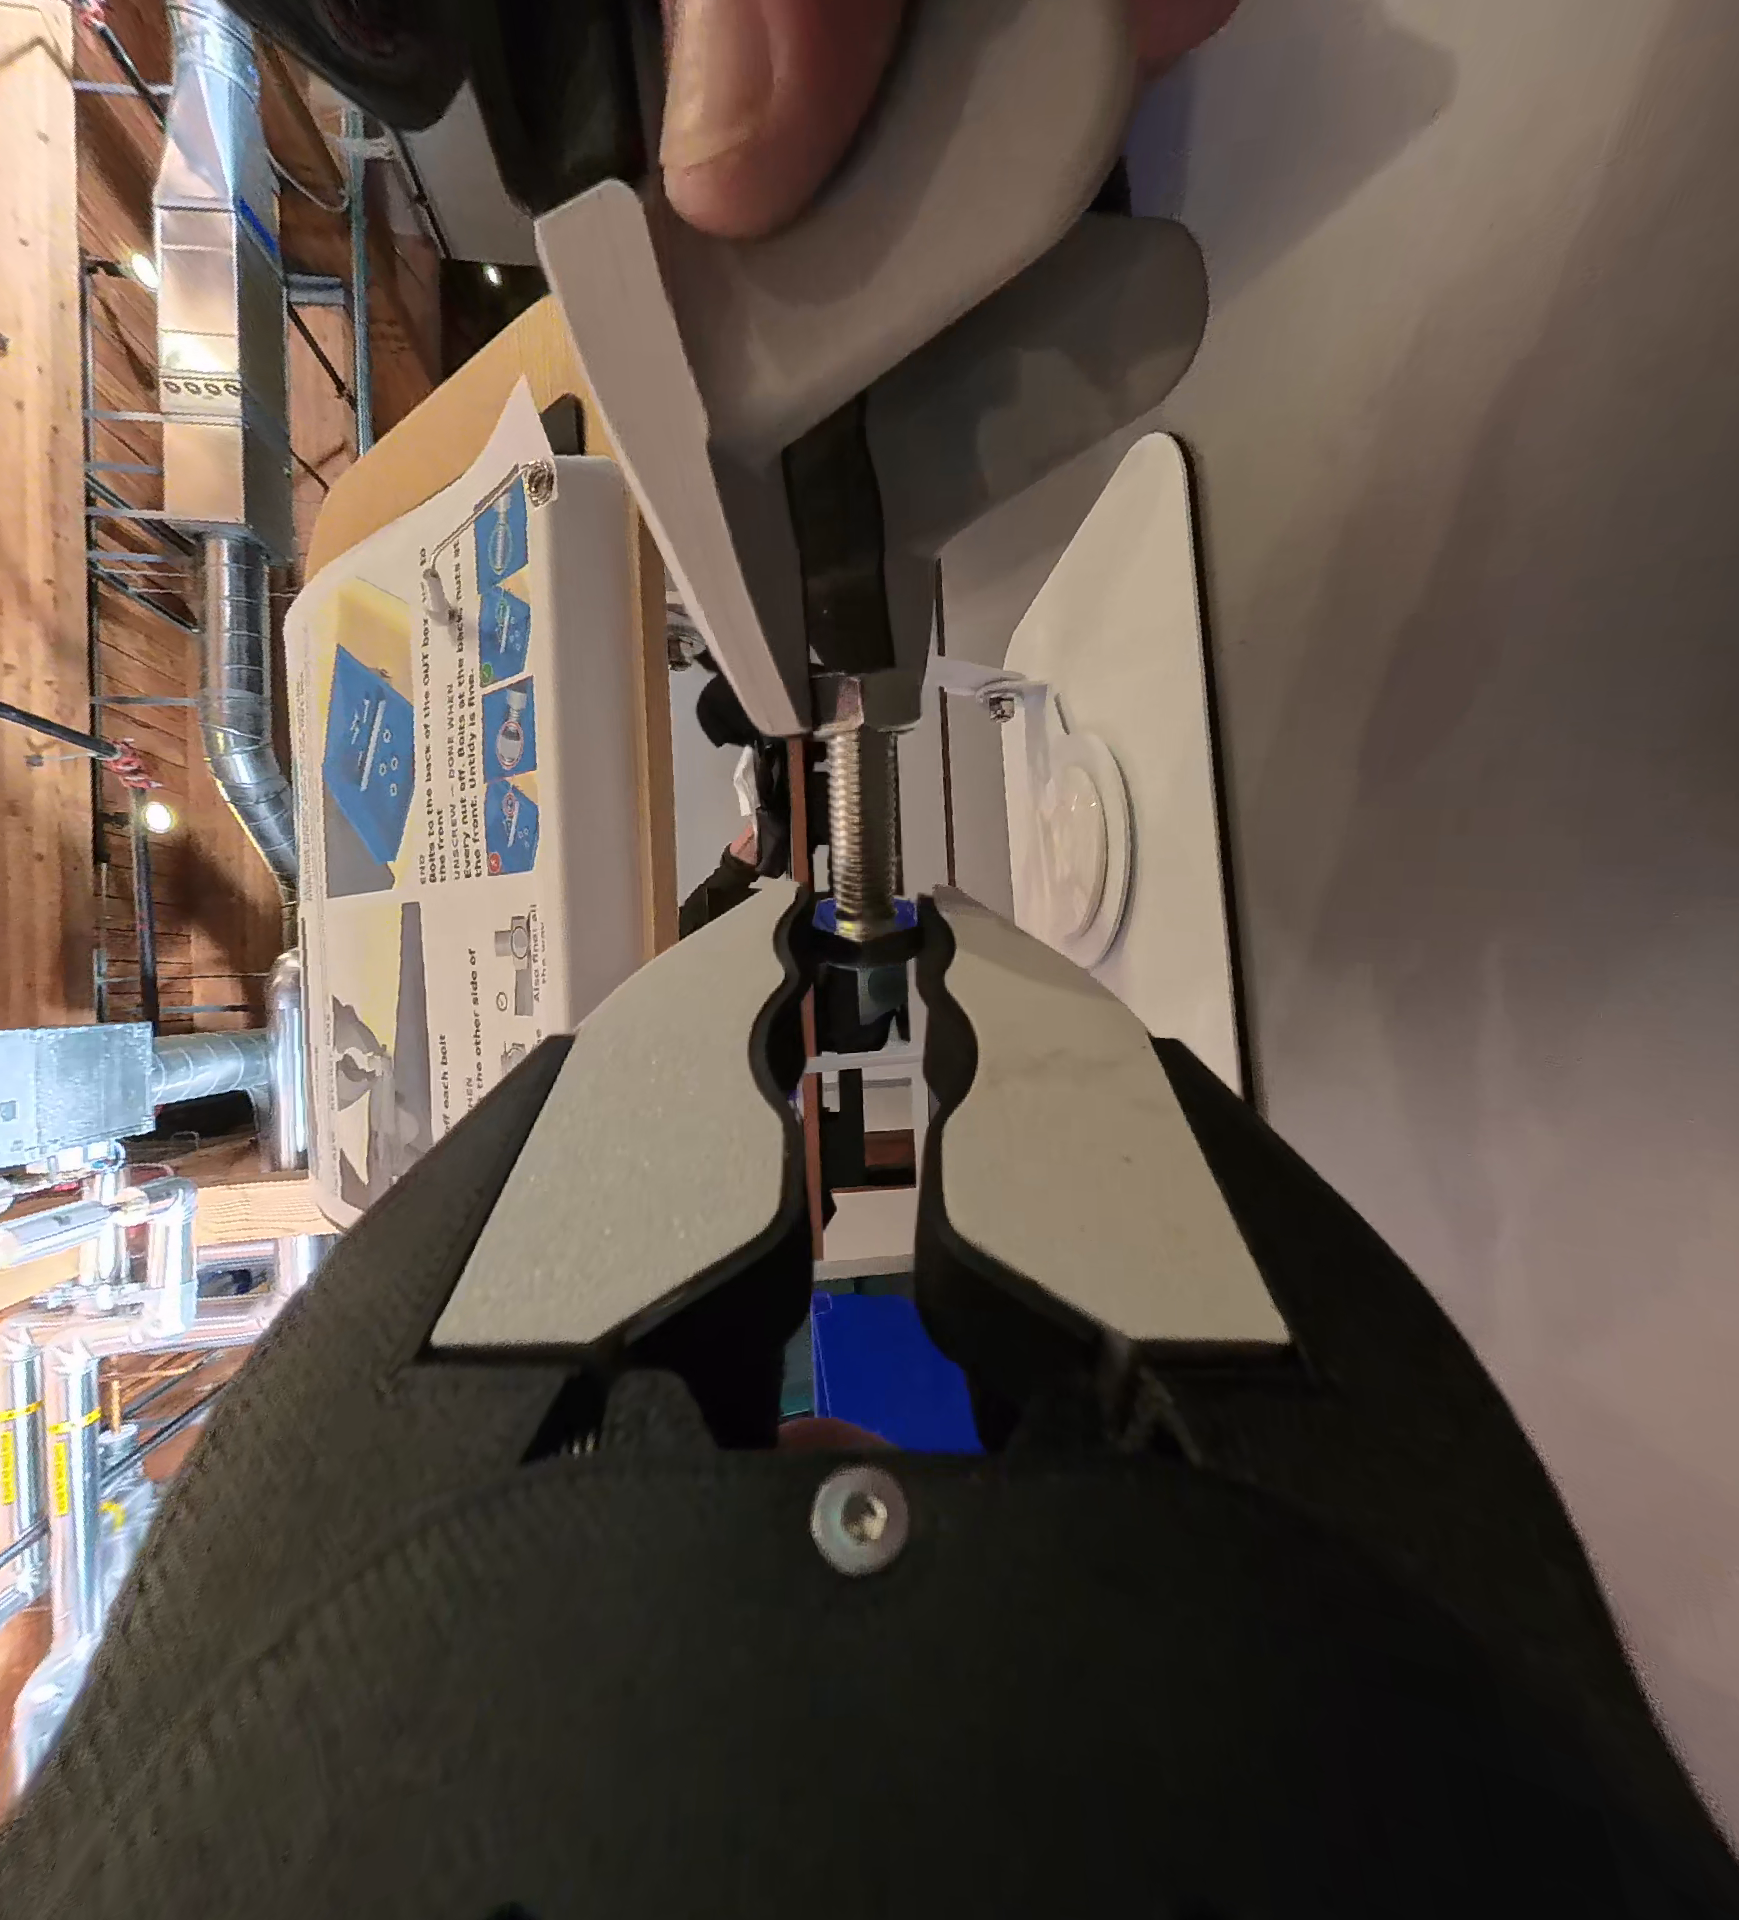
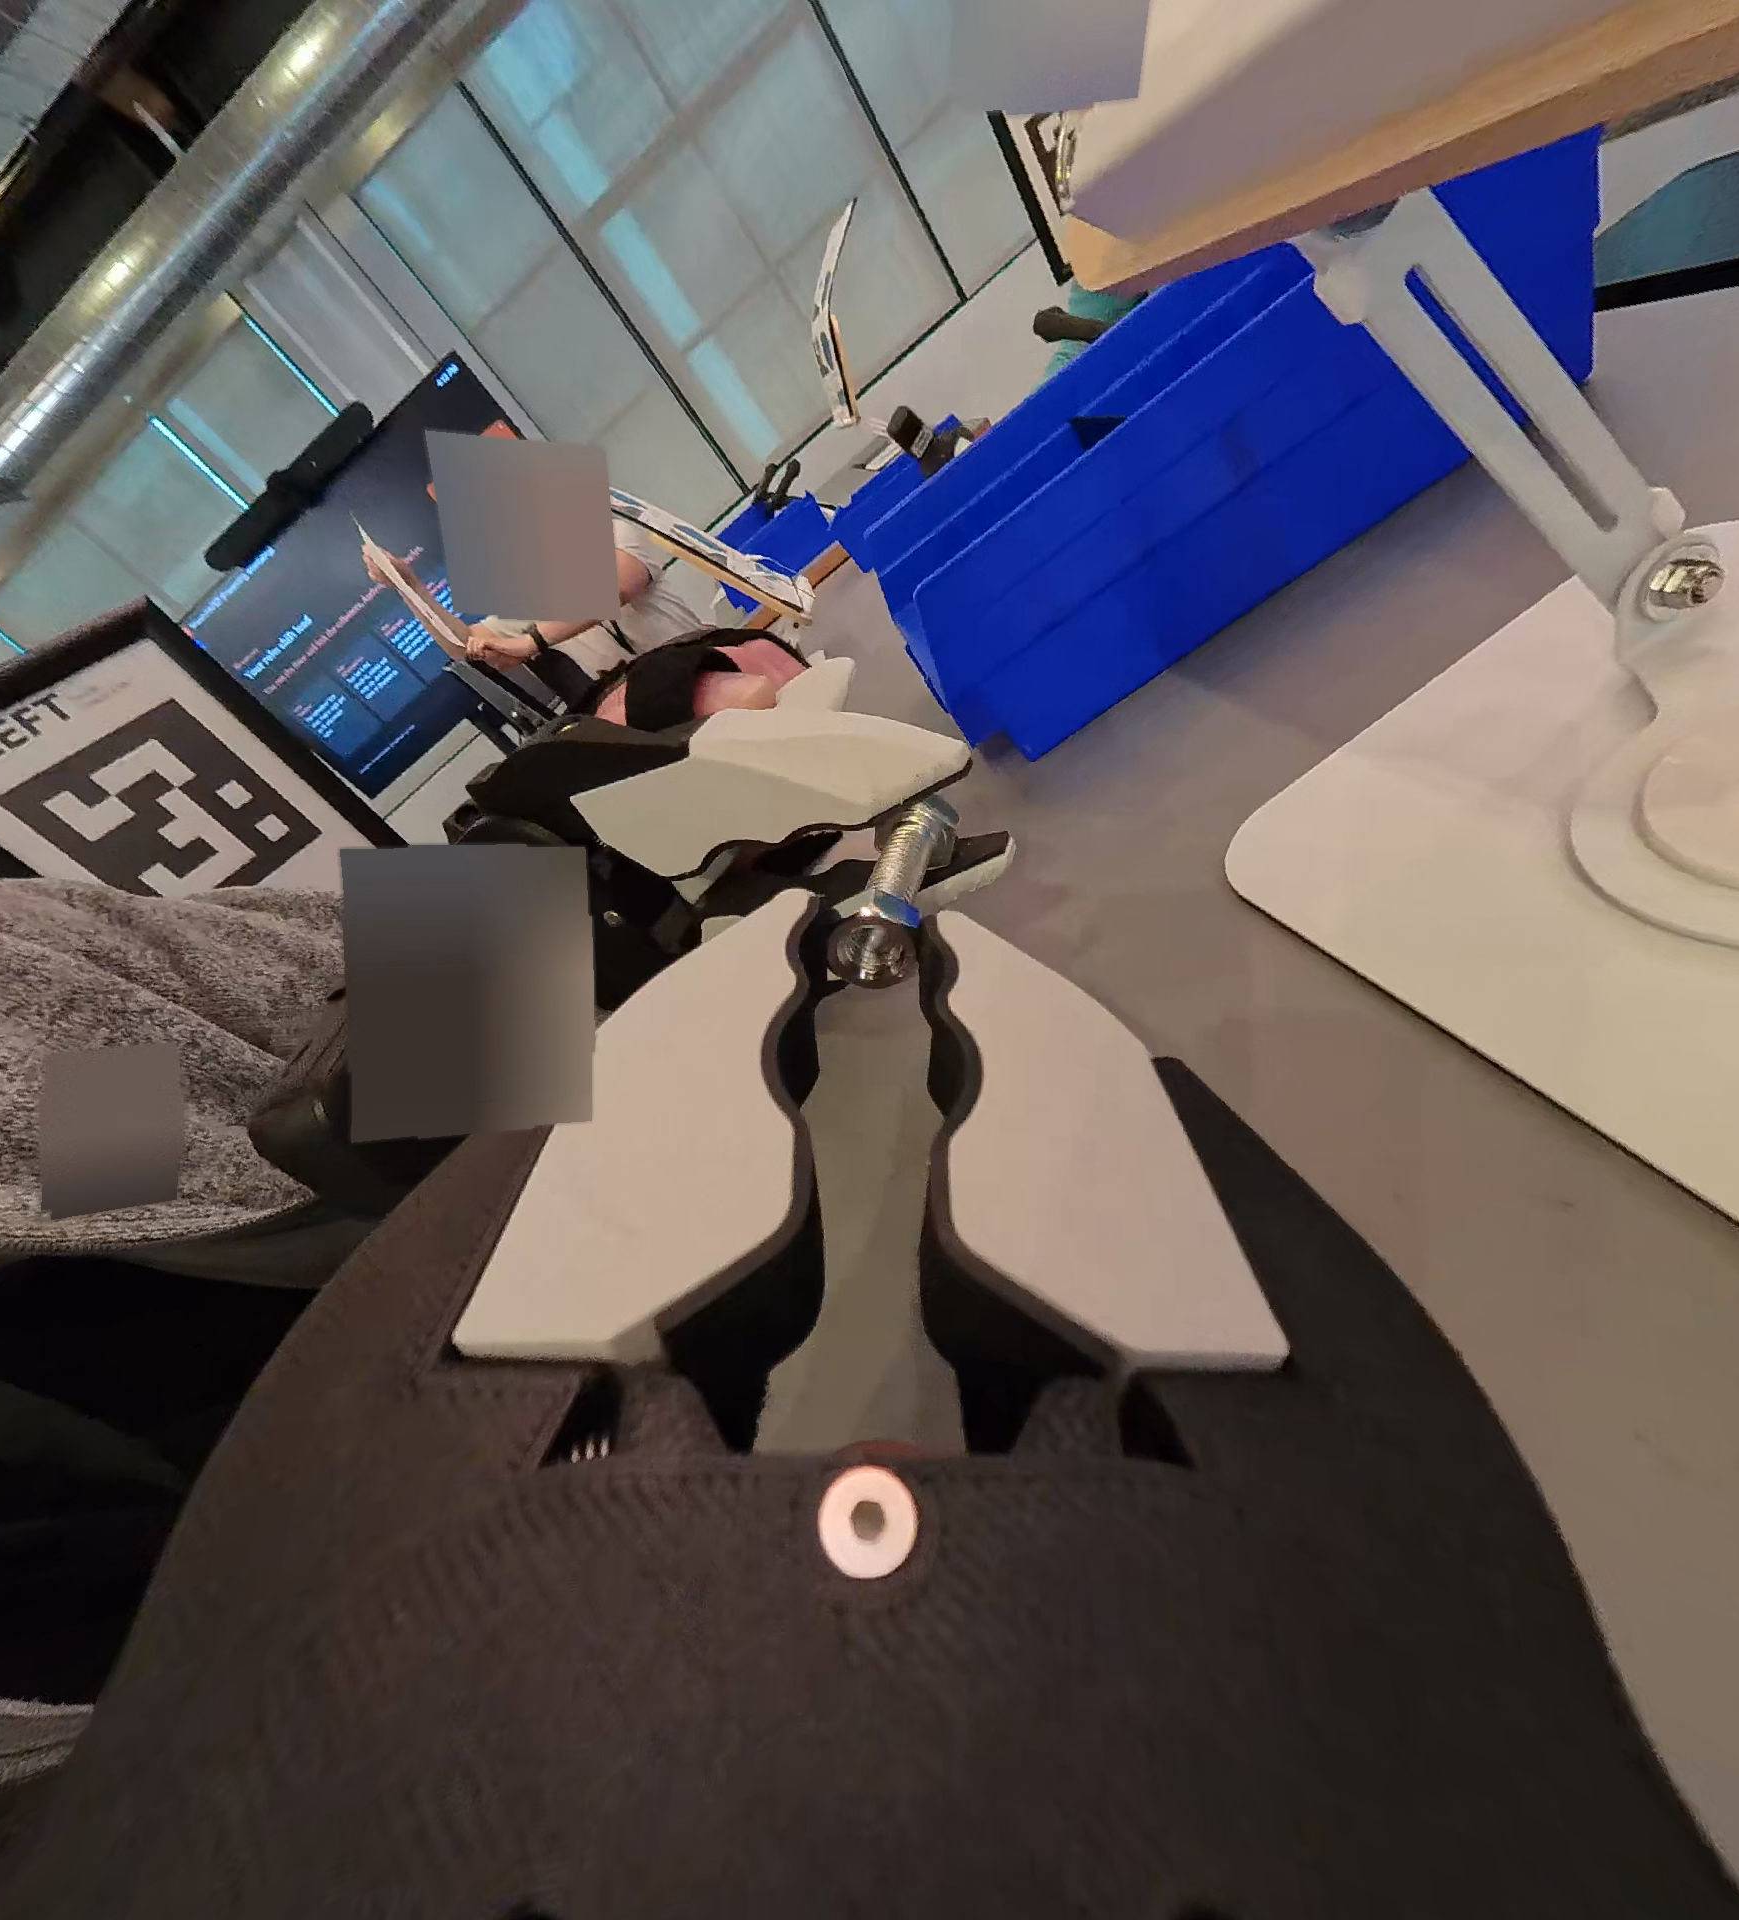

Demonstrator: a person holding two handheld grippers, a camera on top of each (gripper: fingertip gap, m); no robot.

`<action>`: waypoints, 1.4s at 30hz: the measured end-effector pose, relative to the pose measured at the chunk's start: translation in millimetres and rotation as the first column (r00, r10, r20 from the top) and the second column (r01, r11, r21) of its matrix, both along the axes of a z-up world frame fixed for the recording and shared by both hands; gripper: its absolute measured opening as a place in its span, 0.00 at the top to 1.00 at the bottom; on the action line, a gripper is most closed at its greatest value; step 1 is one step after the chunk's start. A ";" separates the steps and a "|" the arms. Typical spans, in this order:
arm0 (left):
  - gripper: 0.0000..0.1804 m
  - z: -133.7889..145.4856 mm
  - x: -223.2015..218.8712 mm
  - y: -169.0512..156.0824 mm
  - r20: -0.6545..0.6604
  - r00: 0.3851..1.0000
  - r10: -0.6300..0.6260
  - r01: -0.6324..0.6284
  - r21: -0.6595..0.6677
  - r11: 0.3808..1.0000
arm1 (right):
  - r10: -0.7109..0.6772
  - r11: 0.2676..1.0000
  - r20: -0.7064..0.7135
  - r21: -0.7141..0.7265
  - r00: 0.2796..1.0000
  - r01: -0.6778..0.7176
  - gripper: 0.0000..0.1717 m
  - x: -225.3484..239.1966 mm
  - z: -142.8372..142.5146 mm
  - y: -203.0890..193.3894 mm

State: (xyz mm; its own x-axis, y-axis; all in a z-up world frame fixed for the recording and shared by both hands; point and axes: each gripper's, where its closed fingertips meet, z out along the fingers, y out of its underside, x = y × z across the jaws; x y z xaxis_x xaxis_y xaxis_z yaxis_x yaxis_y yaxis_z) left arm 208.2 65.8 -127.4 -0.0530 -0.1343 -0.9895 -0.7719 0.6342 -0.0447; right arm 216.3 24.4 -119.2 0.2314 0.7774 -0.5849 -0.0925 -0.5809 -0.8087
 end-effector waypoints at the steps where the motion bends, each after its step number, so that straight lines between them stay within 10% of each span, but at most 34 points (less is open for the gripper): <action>1: 0.90 0.4 -0.3 0.2 0.001 1.000 0.003 -0.003 0.006 1.000 | -0.002 1.000 -0.009 -0.012 1.000 0.002 0.90 -0.2 0.3 0.3; 16: 0.90 -8.4 -6.2 2.7 0.136 0.990 0.035 0.009 -0.308 0.951 | -0.067 0.998 -0.068 0.007 0.995 0.067 0.90 11.9 13.1 4.4; 19: 0.90 -11.8 -0.4 -9.6 0.252 0.968 0.013 0.123 -0.516 0.848 | -0.012 0.997 -0.042 0.079 0.999 0.015 0.90 13.0 23.6 -2.0; 23: 0.90 -7.1 9.9 -35.8 0.430 0.903 0.002 0.357 -0.751 0.556 | 0.029 0.934 0.142 0.350 0.990 -0.078 0.90 14.5 39.2 -13.6; 30: 0.90 12.2 22.9 -77.6 0.628 0.778 0.029 0.621 -0.775 0.117 | 0.149 0.875 0.027 0.462 0.989 -0.144 0.90 11.7 73.9 -36.0; 37: 0.90 17.6 26.4 -91.1 0.681 0.730 0.049 0.683 -0.731 -0.018 | 0.143 0.900 -0.066 0.424 0.988 -0.102 0.90 15.3 70.7 -37.2; 42: 0.90 1.6 12.8 -80.4 0.609 0.791 0.052 0.608 -0.793 0.032 | 0.140 0.900 0.385 0.335 0.912 -0.279 0.90 31.0 19.9 -36.5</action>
